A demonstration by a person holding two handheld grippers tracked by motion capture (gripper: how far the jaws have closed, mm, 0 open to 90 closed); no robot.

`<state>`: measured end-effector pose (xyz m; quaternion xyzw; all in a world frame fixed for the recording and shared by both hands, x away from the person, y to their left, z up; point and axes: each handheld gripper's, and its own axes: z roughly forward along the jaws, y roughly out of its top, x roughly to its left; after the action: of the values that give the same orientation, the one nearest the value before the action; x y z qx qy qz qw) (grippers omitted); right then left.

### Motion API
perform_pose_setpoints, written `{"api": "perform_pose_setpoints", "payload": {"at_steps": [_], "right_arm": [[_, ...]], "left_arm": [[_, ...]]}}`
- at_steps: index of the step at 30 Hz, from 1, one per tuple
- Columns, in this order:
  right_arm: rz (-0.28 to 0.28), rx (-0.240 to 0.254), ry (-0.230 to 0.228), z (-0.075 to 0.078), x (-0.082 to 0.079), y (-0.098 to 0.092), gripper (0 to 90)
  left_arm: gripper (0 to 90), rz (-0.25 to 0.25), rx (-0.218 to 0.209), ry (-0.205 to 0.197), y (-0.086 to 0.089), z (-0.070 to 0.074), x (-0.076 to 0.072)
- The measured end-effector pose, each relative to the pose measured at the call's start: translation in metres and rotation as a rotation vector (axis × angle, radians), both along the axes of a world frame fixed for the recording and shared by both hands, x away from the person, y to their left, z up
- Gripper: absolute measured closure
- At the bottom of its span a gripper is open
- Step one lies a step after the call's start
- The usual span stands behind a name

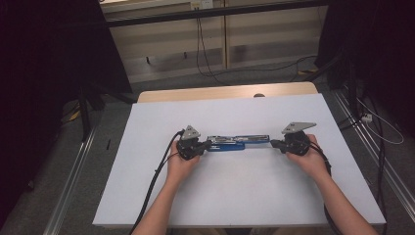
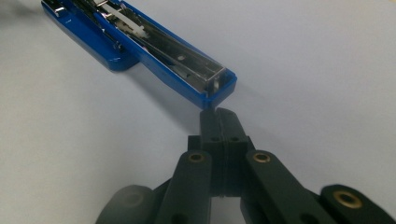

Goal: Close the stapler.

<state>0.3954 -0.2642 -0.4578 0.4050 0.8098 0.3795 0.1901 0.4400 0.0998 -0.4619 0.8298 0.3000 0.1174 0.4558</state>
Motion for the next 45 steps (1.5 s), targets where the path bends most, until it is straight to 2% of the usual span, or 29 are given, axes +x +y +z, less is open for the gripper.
{"api": "perform_pose_setpoints", "payload": {"at_steps": [25, 45], "right_arm": [[0.024, -0.004, 0.02, -0.0038, 0.0016, 0.0033, 90.0], [0.023, 0.015, 0.002, -0.0038, 0.0038, 0.0046, 90.0]], "left_arm": [[90.0, -0.004, -0.004, -0.003, 0.0009, -0.001, 0.0008], [90.0, -0.006, -0.008, -0.001, 0.0009, -0.0014, 0.001]]}}
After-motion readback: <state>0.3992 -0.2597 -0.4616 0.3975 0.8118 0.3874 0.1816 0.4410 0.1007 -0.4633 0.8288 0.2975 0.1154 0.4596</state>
